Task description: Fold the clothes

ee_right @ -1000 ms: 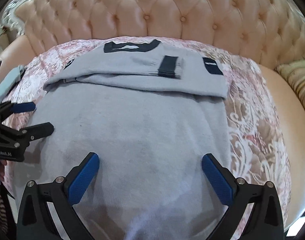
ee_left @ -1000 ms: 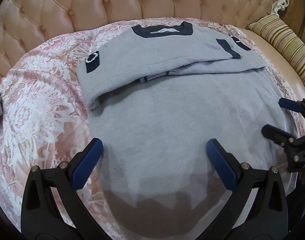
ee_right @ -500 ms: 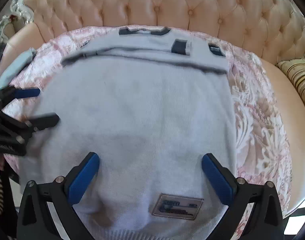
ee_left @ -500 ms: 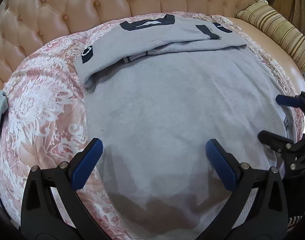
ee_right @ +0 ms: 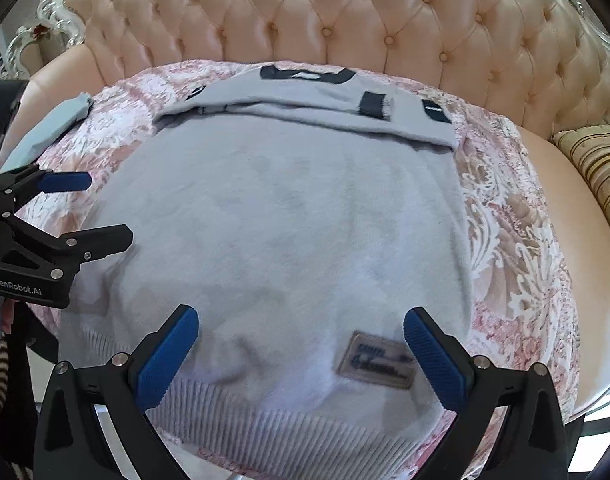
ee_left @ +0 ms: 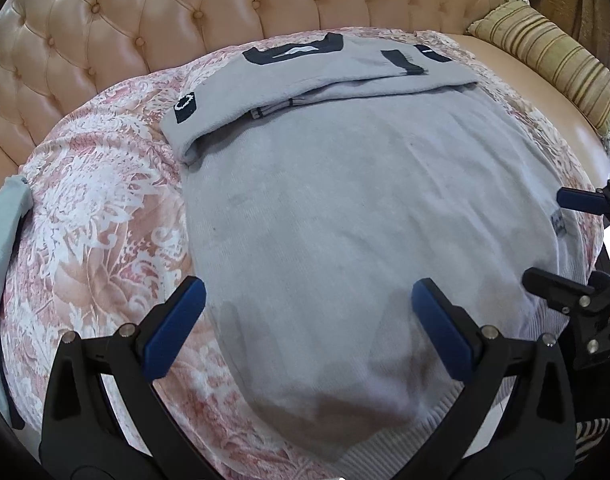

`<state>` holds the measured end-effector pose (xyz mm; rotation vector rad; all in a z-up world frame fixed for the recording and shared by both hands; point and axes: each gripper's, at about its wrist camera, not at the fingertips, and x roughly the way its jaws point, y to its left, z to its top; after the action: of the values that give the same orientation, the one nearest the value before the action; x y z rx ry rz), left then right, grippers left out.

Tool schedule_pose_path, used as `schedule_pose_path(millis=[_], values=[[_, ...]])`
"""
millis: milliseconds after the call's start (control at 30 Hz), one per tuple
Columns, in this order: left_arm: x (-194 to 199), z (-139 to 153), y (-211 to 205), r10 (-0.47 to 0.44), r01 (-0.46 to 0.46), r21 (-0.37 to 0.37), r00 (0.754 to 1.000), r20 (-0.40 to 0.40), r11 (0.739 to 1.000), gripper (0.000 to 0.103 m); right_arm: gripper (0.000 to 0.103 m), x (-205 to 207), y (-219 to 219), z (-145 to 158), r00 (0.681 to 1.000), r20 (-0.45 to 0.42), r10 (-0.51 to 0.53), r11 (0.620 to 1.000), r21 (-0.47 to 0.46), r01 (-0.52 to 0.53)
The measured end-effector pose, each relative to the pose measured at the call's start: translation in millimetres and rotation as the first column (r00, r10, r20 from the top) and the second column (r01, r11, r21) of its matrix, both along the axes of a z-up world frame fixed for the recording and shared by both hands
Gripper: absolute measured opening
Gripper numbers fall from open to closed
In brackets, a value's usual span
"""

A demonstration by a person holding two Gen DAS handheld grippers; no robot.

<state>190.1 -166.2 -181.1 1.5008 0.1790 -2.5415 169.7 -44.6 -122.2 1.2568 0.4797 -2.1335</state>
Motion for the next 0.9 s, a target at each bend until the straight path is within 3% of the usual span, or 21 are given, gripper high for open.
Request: schedule_pose_path(millis=[200, 367, 467, 567, 700, 800, 900], values=[[14, -15, -1, -0.012, 0.011, 0.039, 1.000, 0.014, 0.999, 0.103, 0.103, 4, 13, -11, 1.000, -0.007, -0.010, 0.999, 0.030, 0.010], [37, 6, -3, -0.010, 0.010, 0.045, 1.000, 0.001, 0.999, 0.103, 0.103, 10, 49, 12, 0.998, 0.012, -0.063, 0.997, -0.046, 0.064], [48, 15, 5, -0.051, 0.055, 0.085, 0.998, -0.040, 0.995, 0.103, 0.103, 15, 82, 25, 0.990, 0.016, -0.140, 0.983, -0.119, 0.141], [40, -2, 25, -0.127, 0.126, 0.081, 0.992, -0.002, 0.989, 0.103, 0.103, 17, 94, 20, 0.988, 0.037, -0.150, 0.982, -0.112, 0.154], [49, -23, 42, -0.188, 0.188, 0.009, 0.982, 0.014, 0.982, 0.103, 0.103, 21, 91, 10, 0.991, 0.061, -0.120, 0.989, -0.079, 0.125], [53, -24, 38, -0.194, 0.191, 0.038, 0.978, 0.080, 0.981, 0.103, 0.103, 22, 82, 14, 0.996, 0.038, -0.079, 0.989, -0.122, 0.084], [53, -8, 36, -0.172, 0.170, 0.050, 0.984, 0.046, 0.984, 0.103, 0.103, 22, 63, 18, 1.000, 0.015, -0.013, 0.985, -0.170, 0.015]])
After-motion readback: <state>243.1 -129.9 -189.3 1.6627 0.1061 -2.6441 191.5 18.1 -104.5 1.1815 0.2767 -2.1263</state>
